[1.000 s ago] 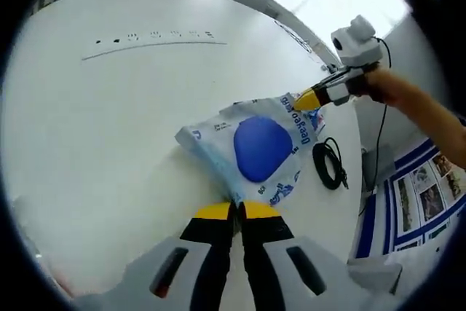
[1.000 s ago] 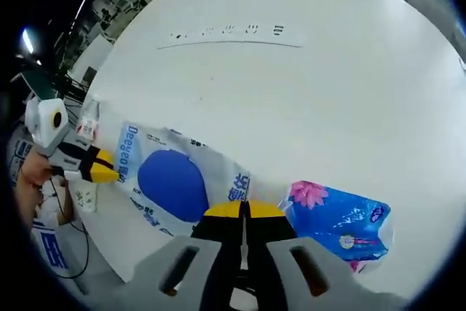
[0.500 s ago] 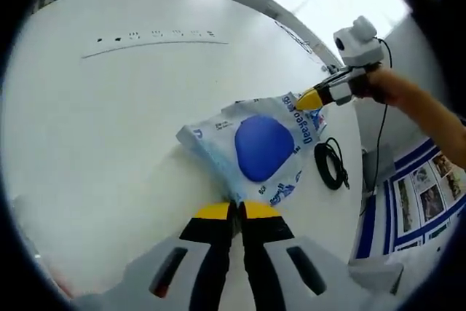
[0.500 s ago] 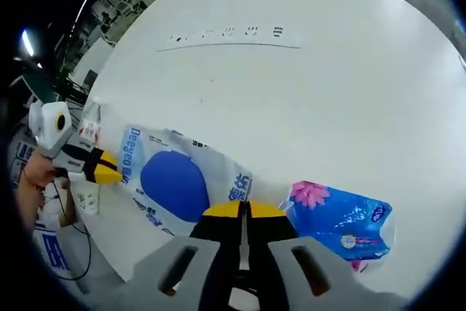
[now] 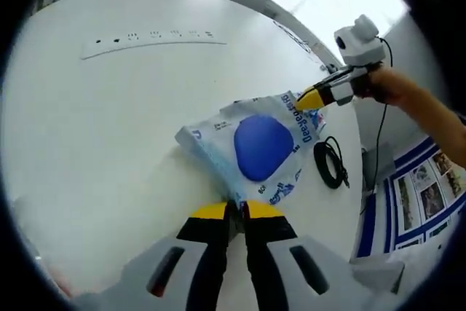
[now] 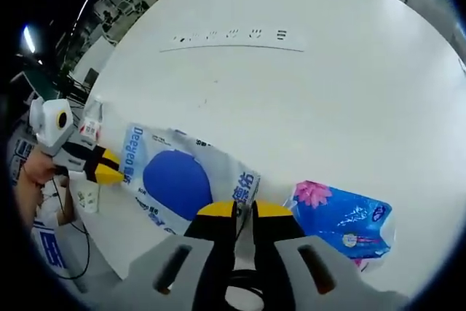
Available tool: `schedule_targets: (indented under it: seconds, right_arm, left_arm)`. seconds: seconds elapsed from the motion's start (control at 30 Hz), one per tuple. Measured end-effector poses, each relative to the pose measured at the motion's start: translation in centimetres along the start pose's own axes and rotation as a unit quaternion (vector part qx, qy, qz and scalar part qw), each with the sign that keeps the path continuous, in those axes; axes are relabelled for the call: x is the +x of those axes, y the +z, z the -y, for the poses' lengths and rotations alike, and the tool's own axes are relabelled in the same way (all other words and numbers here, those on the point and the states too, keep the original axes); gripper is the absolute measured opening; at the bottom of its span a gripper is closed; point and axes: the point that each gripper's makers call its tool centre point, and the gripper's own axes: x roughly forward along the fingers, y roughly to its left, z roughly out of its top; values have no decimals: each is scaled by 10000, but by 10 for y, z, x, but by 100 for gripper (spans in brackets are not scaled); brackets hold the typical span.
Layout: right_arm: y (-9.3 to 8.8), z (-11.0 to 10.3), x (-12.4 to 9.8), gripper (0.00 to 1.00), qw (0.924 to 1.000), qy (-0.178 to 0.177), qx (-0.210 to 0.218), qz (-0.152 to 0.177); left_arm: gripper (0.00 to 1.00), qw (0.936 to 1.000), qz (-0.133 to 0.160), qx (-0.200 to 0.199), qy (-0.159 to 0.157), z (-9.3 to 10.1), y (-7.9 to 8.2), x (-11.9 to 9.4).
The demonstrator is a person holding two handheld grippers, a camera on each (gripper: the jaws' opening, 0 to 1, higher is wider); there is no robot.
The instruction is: Arrange the tabletop items into an orderly group along one side of the table until the central work area is clear of visible clutter.
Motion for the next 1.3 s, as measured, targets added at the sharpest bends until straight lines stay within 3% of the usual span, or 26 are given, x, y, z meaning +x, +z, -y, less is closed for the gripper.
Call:
schedule_targets:
  seconds: [0.4, 0.7, 0.97, 1.3]
  right_arm:
    - [2, -4, -2, 18, 9999, -57, -94, 93]
    - [6, -5, -6, 18, 9997, -76, -136, 178]
    - [11, -5, -11, 30, 9992, -158, -230, 300]
    - [11, -17, -28, 37, 9979, -177, -317, 532]
  left_arm:
    - [16, 10000, 29, 64, 34, 2, 2, -3]
    - [24, 9999, 50, 94, 118, 2, 3, -6]
    - [33, 9997, 50, 167, 170, 2, 5, -10]
    - [42, 9993, 85, 281, 237, 5, 8, -19]
